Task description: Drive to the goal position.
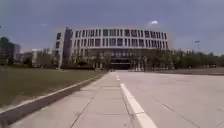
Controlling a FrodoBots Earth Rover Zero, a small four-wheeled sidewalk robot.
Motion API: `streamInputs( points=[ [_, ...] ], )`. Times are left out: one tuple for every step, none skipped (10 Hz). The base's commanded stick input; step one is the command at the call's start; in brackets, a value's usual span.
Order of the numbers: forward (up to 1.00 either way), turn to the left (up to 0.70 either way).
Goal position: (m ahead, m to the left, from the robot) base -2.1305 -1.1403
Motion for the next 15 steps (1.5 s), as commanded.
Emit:
streamInputs(
  points=[
    [0.7,0.0],
    [0.7,0.0],
    [0.7,0.0],
    [0.7,0.0],
    [0.7,0.0],
    [0.7,0.0],
    [0.7,0.0],
    [0.7,0.0],
    [0.7,0.0],
    [0.7,0.0],
    [0.7,0.0],
    [0.7,0.0],
    [0.7,0.0],
    [0.7,0.0],
    [0.7,0.0]
  ],
)
